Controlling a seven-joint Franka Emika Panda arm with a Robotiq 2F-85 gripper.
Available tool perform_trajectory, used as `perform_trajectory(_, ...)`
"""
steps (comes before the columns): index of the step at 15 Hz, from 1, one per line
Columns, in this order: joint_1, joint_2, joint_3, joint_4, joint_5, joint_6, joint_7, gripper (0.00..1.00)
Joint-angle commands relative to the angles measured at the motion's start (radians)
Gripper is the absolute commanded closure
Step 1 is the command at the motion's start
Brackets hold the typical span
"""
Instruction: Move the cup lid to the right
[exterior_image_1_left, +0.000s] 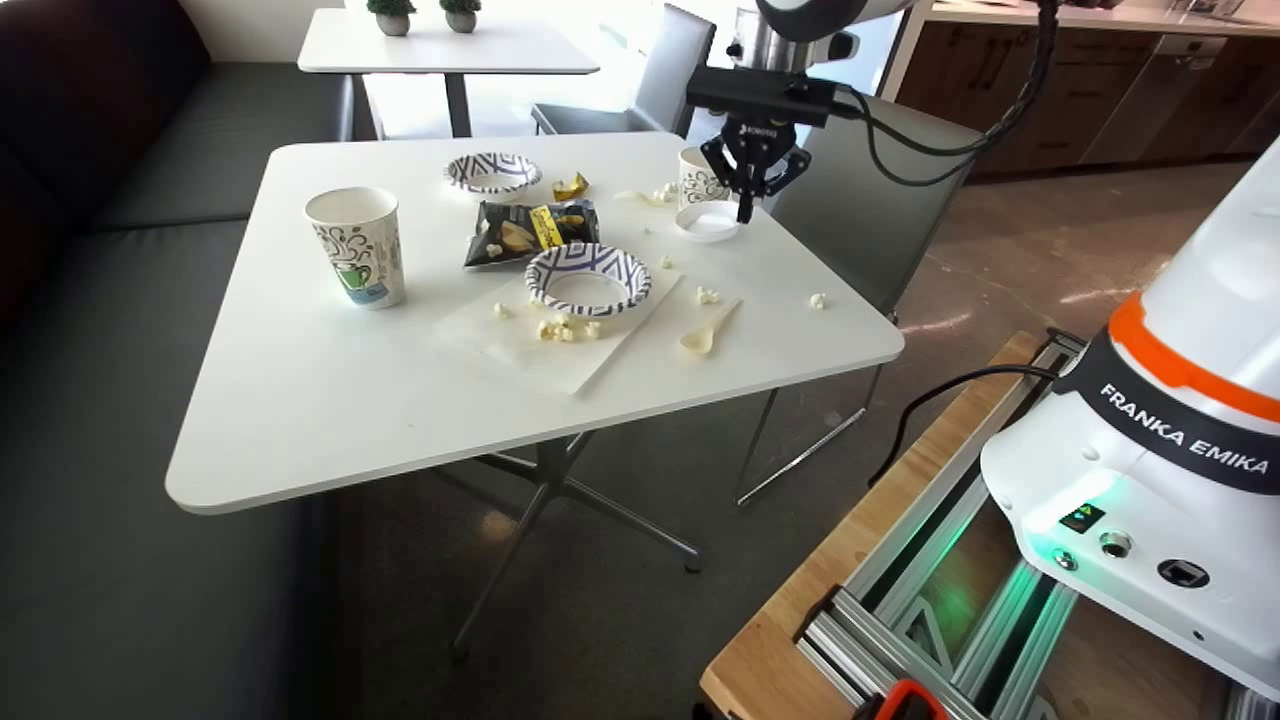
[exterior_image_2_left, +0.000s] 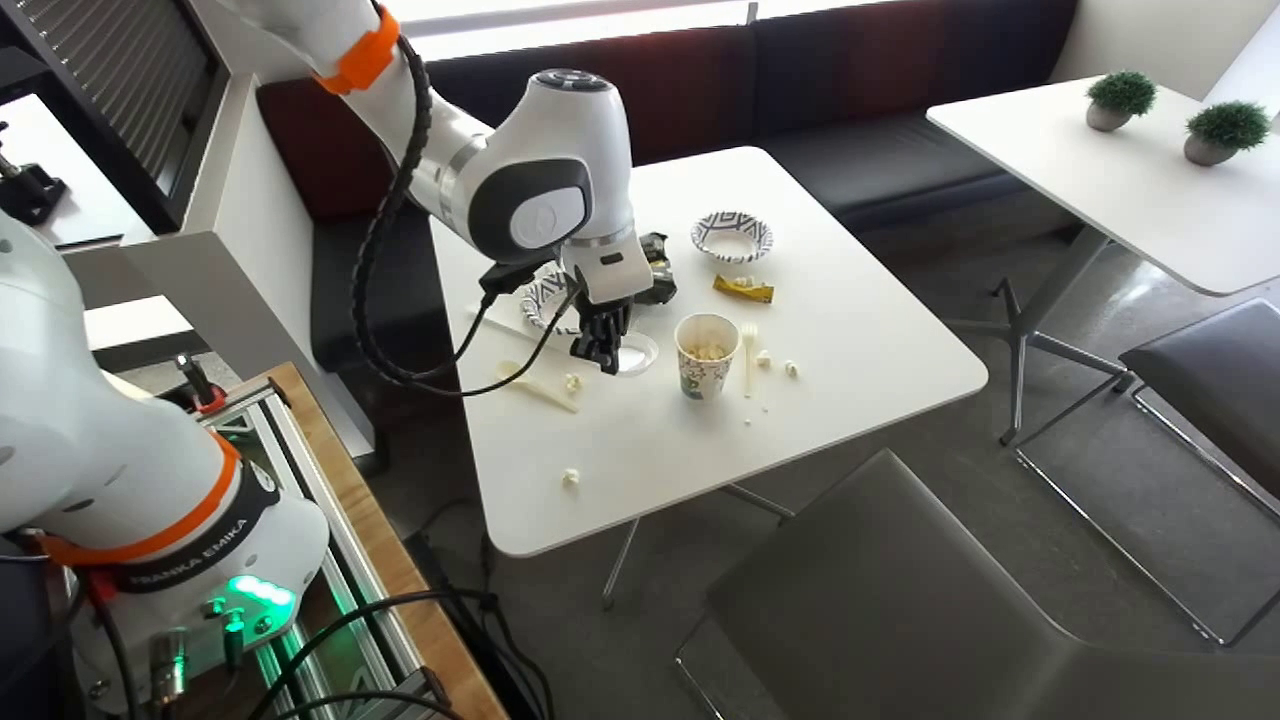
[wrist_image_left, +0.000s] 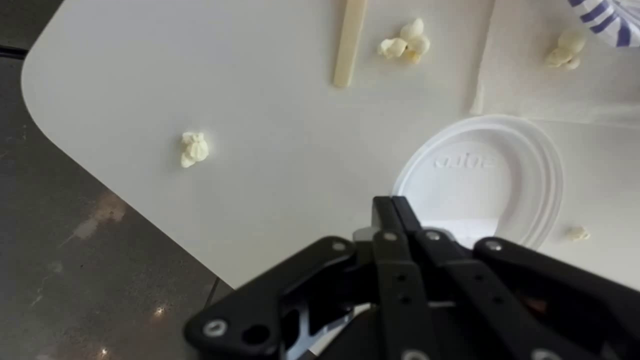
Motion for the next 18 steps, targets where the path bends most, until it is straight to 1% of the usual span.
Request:
perform_trajectory(1,-0.001,0.053,-0.029,-0.037,0.012,0.108,-0.018,1.0)
perform_trajectory(5,0.004,0.119,-0.043,-0.056,0.082,0.205,-0.071,1.0)
perform_trajectory(8,-0.007,0.158,-0.015,-0.063,0.194,0.273,-0.162,1.0)
perform_trajectory(9,-0.011,0.163,-0.004,-0.064,0.23,0.283,-0.2,0.74)
perform_trajectory(10,0.004,0.159,-0.017,-0.064,0.241,0.287,-0.218,0.73)
perform_trajectory(11,0.016,0.135,-0.025,-0.072,0.254,0.299,-0.238,0.66)
perform_trajectory(12,0.047,0.083,-0.057,-0.084,0.236,0.282,-0.243,0.59)
perform_trajectory(13,0.062,0.032,-0.063,-0.098,0.226,0.262,-0.264,0.52)
perform_trajectory(14,0.119,-0.051,-0.107,-0.118,0.165,0.2,-0.252,0.44)
perform_trajectory(15,0.131,-0.097,-0.097,-0.124,0.134,0.189,-0.274,0.37)
perform_trajectory(16,0.126,-0.139,-0.049,-0.12,0.142,0.15,-0.299,0.28)
perform_trajectory(18,0.144,-0.204,0.051,-0.099,0.179,0.066,-0.325,0.15)
